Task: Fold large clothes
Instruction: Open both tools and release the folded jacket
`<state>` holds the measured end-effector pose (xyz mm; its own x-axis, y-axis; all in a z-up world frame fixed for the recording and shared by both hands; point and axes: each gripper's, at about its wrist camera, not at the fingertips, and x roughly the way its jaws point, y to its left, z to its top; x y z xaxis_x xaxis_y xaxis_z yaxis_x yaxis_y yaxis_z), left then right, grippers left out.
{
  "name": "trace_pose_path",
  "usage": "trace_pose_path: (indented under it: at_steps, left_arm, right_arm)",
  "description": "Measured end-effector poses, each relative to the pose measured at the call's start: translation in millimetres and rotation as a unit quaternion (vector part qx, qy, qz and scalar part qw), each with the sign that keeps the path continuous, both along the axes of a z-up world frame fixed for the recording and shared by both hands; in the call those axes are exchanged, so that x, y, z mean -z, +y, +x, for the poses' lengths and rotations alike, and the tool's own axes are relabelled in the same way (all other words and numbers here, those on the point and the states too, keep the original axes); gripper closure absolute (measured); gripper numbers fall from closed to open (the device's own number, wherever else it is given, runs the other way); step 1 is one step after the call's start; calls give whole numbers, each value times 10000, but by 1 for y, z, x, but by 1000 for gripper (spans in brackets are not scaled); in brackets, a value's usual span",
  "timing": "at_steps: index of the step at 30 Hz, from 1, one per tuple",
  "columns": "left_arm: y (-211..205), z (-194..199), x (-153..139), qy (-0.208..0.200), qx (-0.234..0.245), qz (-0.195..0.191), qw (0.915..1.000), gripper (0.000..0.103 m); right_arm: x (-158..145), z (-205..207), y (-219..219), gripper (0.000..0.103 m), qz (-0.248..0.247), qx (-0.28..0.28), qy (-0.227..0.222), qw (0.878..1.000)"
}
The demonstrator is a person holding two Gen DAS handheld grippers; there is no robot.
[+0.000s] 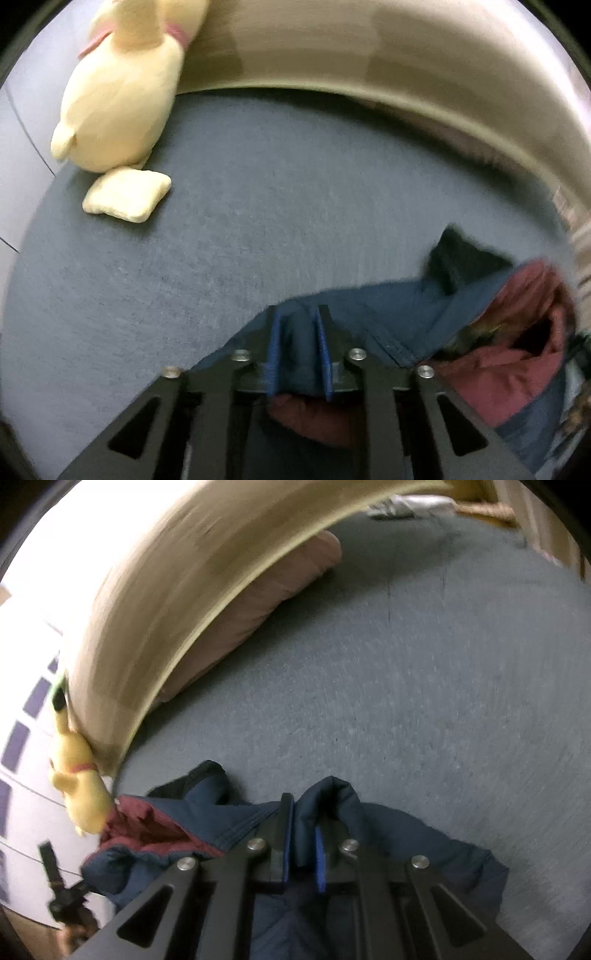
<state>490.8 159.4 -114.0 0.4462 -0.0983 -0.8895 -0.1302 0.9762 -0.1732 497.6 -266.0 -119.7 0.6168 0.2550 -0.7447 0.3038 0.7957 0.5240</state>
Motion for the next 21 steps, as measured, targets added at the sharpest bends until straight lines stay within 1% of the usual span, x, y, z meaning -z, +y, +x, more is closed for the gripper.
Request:
trace_pose_path:
  at_steps: [1, 2, 3, 4, 6, 8, 10, 12, 13, 14, 15, 16, 17, 19, 21]
  left_arm:
    - [7, -2, -4, -87, -79, -158, 9998, 65]
    - [18, -6, -11, -226, -175, -371, 9989, 54]
    - [30, -13, -21, -467, -255, -588, 9968, 48]
    - [40, -18, -29, -707, -312, -705, 9945, 47]
    - [65, -31, -47, -1152, -521, -692, 9896, 38]
    - [83, -41, -55, -1425, -630, -622, 9858, 38]
    - [92, -44, -56, -1479, -535, -596, 9858, 38]
    - [90, -44, -51, -1413, -340, -535, 9879, 38]
    - [84, -43, -47, -1369, -169, -433, 9895, 38]
    - [79, -41, -44, -1354, 24, -332, 9902, 38]
    - [66, -39, -40, -1326, 284, -173, 9906, 38]
    - [57, -38, -36, -1293, 448, -51, 9906, 37]
    - [45, -37, -33, -1249, 610, 60, 9903, 36]
    - [26, -31, -25, -1151, 935, 218, 9887, 32]
    - [11, -22, -15, -1034, 1147, 399, 9872, 31]
  right_arm:
    - [0, -2, -5, 89, 205, 36, -14, 9998]
    - [0, -5, -9, 88, 340, 57, -41, 9994]
    - [-1, -8, -14, 87, 509, 72, -85, 9986]
    - [-3, -11, -18, 85, 625, 64, -137, 9979]
    - [-7, -16, -24, 83, 786, 34, -240, 9966]
    - [-12, -21, -31, 80, 991, 17, -361, 9944]
    - [-14, -23, -33, 78, 1046, -41, -434, 9936]
    - [-14, -23, -34, 74, 1099, -102, -464, 9928]
    - [-13, -23, -35, 65, 1220, -92, -498, 9912]
    - [-11, -22, -37, 45, 1369, -85, -560, 9890]
    - [-11, -21, -37, 29, 1498, -109, -646, 9865]
    - [-15, -21, -37, 5, 1492, -101, -755, 9859]
    - [-22, -23, -37, 4, 1349, -29, -895, 9868]
    - [-33, -26, -38, 4, 1228, -26, -1134, 9859]
    - [-42, -31, -44, 4, 995, 65, -1200, 9877]
